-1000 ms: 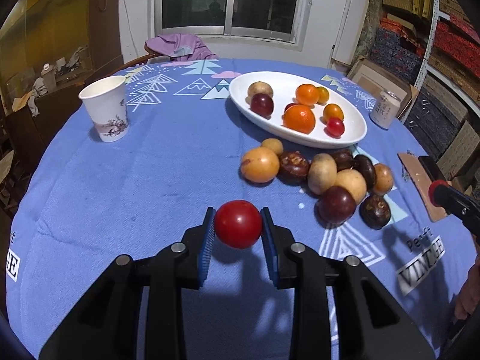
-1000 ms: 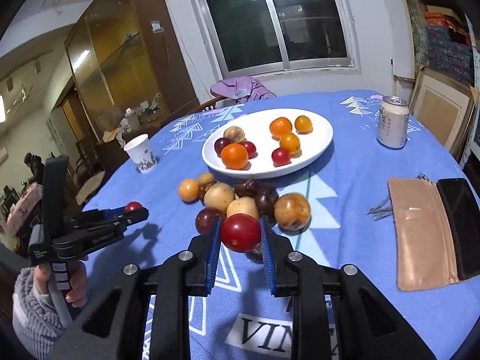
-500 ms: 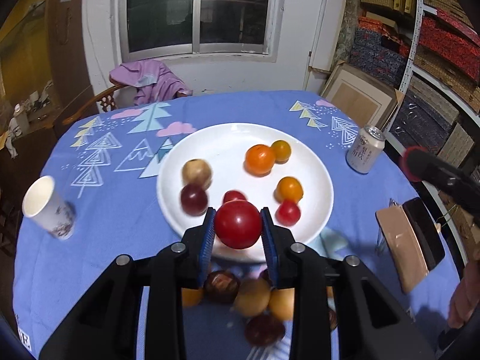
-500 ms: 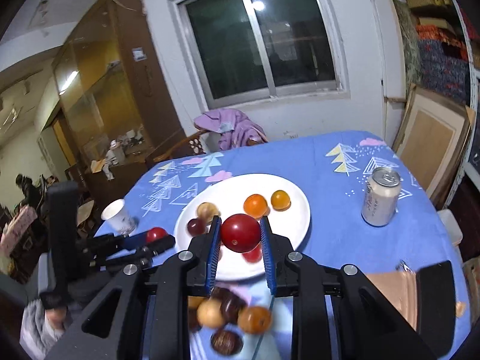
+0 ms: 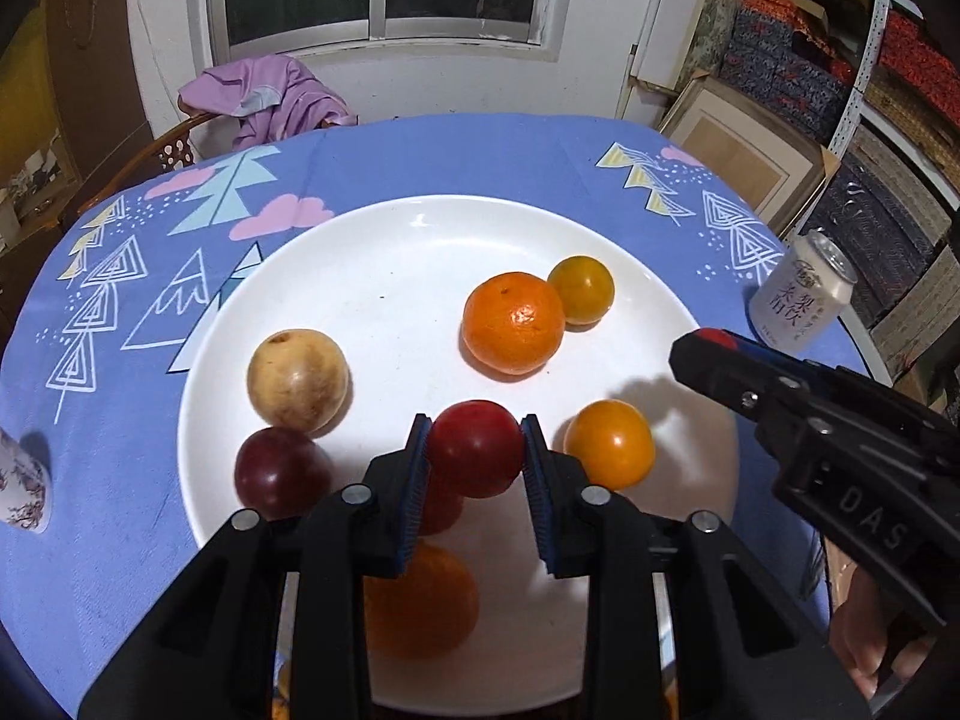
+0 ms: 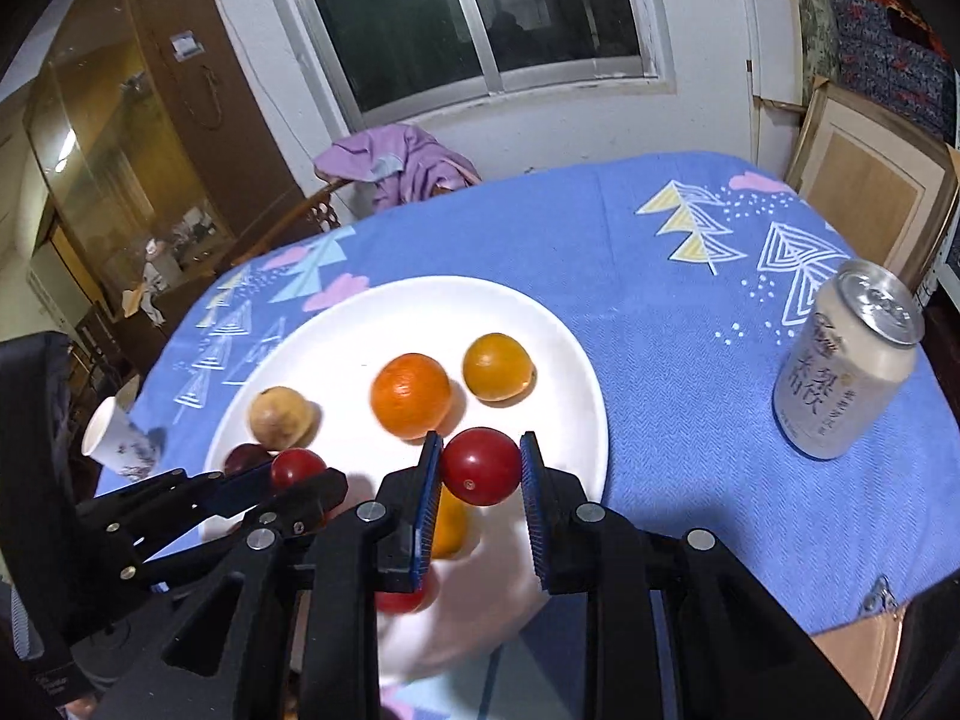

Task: Organize fruits
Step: 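Carry both red tomatoes onto the white plate and open both tools, then withdraw both tools from the plate back toward the fruit pile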

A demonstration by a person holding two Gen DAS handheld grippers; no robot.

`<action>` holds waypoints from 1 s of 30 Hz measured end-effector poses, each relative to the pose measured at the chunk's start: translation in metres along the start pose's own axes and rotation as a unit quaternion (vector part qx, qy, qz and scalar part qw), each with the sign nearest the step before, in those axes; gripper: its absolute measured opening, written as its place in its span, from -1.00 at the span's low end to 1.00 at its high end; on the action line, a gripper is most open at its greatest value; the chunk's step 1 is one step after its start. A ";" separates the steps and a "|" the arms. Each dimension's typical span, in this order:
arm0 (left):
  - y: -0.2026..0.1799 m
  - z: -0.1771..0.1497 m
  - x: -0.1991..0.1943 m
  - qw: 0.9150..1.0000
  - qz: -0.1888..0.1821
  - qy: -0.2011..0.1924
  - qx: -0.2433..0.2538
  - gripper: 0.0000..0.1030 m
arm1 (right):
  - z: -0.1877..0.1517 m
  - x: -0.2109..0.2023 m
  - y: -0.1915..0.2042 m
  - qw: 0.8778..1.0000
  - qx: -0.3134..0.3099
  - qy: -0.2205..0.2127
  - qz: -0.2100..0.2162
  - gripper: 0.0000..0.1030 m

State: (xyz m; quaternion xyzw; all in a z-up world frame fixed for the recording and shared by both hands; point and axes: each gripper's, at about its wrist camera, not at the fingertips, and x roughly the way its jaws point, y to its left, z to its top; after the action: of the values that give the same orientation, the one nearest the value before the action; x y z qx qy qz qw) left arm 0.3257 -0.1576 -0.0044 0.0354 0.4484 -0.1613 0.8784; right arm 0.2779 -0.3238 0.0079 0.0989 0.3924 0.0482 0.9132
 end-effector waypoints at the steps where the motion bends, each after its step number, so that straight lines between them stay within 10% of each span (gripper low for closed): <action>1: -0.002 0.002 0.002 1.000 0.002 -0.001 0.004 -0.43 | 0.000 0.004 -0.001 1.000 0.002 0.004 0.002 -0.47; 8: -0.006 0.004 -0.001 1.000 0.001 -0.009 0.008 -0.16 | 0.002 -0.001 -0.010 1.000 0.021 -0.007 0.011 -0.23; 15: 0.010 -0.013 -0.082 0.998 0.014 -0.058 -0.001 0.11 | 0.002 -0.098 0.005 0.995 0.009 -0.095 0.037 -0.12; 21: 0.034 -0.083 -0.148 0.993 0.059 -0.102 -0.015 0.49 | -0.060 -0.155 0.023 0.990 -0.034 -0.138 0.020 0.37; 30: 0.052 -0.175 -0.129 0.996 0.048 -0.058 -0.046 0.56 | -0.166 -0.149 0.034 0.987 -0.104 -0.109 -0.048 0.40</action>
State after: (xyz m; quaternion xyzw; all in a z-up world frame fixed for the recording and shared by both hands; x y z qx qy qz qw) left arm 0.1355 -0.0395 -0.0101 0.0070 0.4011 -0.1001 0.9105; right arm 0.0542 -0.2918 0.0088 -0.0114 0.2880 0.0336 0.9570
